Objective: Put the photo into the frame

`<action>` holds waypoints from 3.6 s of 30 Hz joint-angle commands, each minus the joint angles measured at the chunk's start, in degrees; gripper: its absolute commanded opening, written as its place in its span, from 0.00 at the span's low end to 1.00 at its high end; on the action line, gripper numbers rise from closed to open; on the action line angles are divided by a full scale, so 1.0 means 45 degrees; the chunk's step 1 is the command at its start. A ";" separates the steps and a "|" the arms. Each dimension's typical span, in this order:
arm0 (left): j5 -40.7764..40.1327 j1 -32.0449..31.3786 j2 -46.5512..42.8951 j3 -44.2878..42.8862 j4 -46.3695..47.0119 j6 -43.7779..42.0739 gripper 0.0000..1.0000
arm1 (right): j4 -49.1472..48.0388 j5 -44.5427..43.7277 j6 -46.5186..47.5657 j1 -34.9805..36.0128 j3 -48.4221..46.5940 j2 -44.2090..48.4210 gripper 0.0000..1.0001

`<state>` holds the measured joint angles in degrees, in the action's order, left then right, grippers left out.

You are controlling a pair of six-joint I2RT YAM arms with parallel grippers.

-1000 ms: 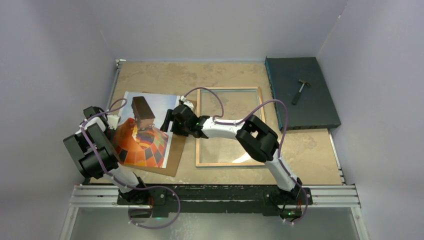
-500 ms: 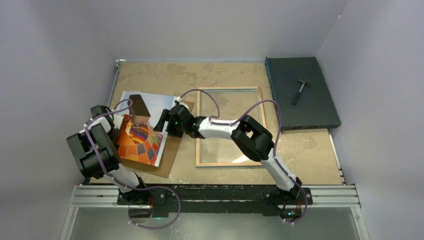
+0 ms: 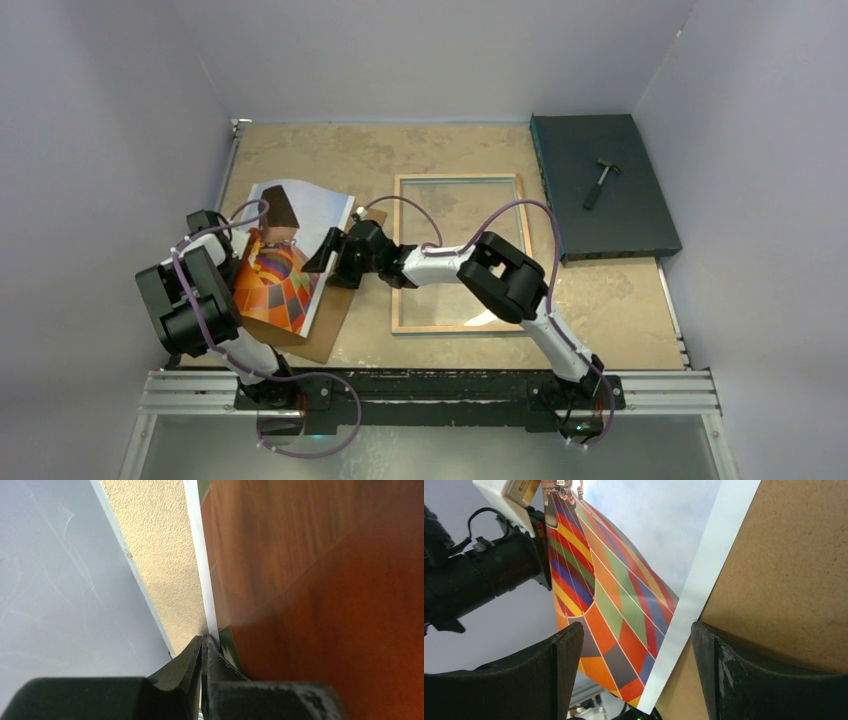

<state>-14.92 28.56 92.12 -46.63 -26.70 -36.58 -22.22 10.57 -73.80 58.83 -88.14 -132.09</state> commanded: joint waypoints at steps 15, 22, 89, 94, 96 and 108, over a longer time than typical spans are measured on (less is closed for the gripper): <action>0.3132 -0.0934 -0.0186 0.0705 -0.1321 0.0912 0.00 | -0.3973 -0.0155 -0.2477 0.0110 0.2498 0.0676 0.84; 0.3256 -0.1251 -0.0427 0.0814 -0.1615 0.1068 0.00 | -0.5458 -0.1068 -0.2717 0.0108 0.3623 0.1287 0.85; 0.4331 -0.1814 -0.1681 0.0092 -0.3177 0.1242 0.00 | -0.8345 -0.1157 -0.2531 0.0119 0.0029 -0.1100 0.99; 0.4302 -0.1824 -0.1654 0.0148 -0.3129 0.1219 0.00 | -0.9560 -0.0854 -0.2783 0.0059 0.0713 -0.0700 0.99; 0.4293 -0.1815 -0.1643 0.0131 -0.3130 0.1202 0.00 | -1.0138 -0.0887 -0.2806 -0.0074 0.1159 -0.0382 0.99; 0.4258 -0.1809 -0.1699 0.0080 -0.3239 0.1204 0.00 | -1.2154 -0.1075 -0.2691 -0.0409 0.2296 0.0626 0.99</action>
<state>1.78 20.93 85.47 -45.36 -39.62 -32.01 -68.60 5.69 -86.28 57.56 -78.50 -134.69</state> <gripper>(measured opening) 0.002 0.987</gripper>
